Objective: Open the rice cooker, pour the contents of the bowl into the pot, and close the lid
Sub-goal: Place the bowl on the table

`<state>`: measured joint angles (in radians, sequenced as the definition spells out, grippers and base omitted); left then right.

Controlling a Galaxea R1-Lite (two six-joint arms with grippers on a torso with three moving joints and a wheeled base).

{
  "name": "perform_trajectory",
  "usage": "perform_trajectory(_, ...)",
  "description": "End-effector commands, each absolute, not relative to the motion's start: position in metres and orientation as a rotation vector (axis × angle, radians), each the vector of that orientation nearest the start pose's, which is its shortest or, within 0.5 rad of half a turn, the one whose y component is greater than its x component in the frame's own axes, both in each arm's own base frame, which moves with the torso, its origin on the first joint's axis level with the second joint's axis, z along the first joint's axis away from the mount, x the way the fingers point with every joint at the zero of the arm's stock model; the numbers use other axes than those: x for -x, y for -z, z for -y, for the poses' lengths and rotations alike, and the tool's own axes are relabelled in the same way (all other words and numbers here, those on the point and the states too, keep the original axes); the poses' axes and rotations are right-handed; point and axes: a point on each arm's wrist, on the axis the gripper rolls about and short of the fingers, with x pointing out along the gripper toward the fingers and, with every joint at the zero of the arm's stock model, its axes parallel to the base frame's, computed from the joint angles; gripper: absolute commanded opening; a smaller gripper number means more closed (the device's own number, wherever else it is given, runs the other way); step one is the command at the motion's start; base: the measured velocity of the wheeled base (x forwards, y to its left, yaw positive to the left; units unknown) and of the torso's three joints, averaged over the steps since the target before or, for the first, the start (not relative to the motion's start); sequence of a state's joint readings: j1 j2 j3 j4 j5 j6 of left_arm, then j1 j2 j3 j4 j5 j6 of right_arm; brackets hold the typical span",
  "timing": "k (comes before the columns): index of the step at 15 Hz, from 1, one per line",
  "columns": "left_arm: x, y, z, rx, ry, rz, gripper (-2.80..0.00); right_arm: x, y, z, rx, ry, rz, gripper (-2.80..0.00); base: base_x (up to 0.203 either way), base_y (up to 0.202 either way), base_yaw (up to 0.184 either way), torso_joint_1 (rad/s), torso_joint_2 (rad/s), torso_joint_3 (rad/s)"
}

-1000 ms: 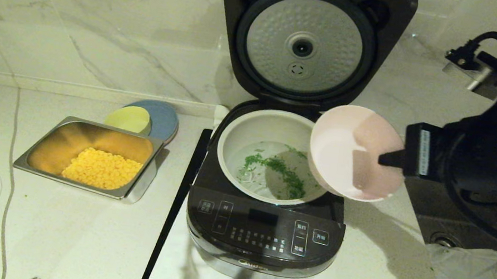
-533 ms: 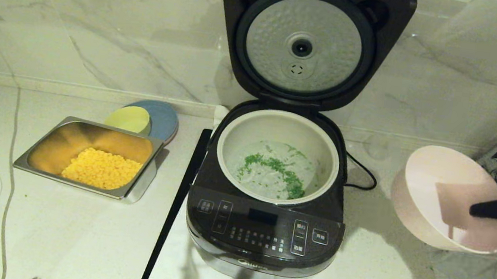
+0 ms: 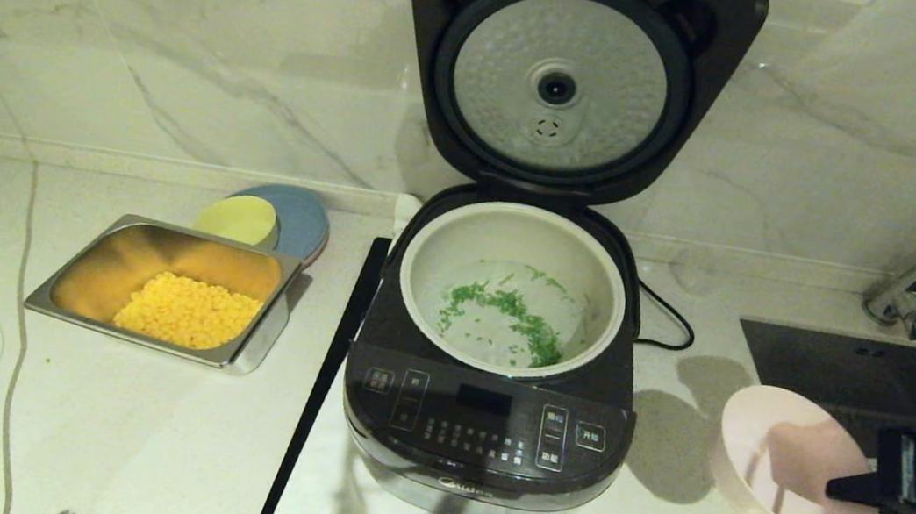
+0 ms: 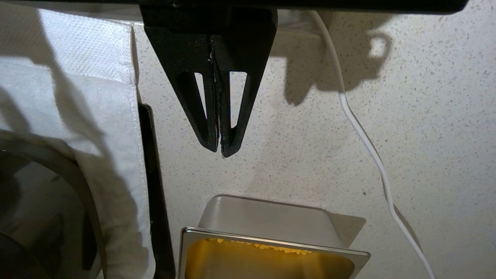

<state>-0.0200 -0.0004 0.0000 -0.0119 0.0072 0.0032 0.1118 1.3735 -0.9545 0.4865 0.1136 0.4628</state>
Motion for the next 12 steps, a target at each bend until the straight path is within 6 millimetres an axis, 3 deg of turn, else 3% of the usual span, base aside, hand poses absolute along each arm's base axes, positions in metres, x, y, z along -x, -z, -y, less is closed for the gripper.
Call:
perform_trajectory(1, 0.022, -0.074, -0.001, -0.003, 0.012, 0.005, -2.80, -0.223, -0.170, -0.015, -0.457, 0.066, -0.990, -2.80, 0.000, 0.000, 0.000, 0.000, 0.00, 0.000)
perform_trajectory(6, 0.022, -0.074, -0.001, -0.003, 0.012, 0.005, -2.80, -0.258, -0.133, -0.006, -0.475, 0.114, -0.977, -2.80, 0.000, 0.000, 0.000, 0.000, 0.00, 0.000)
perform_trajectory(12, 0.022, -0.074, -0.001, -0.005, 0.012, 0.005, -2.80, -0.283, -0.101, -0.009, -0.457, 0.134, -1.011, -2.80, 0.000, 0.000, 0.000, 0.000, 0.00, 0.000)
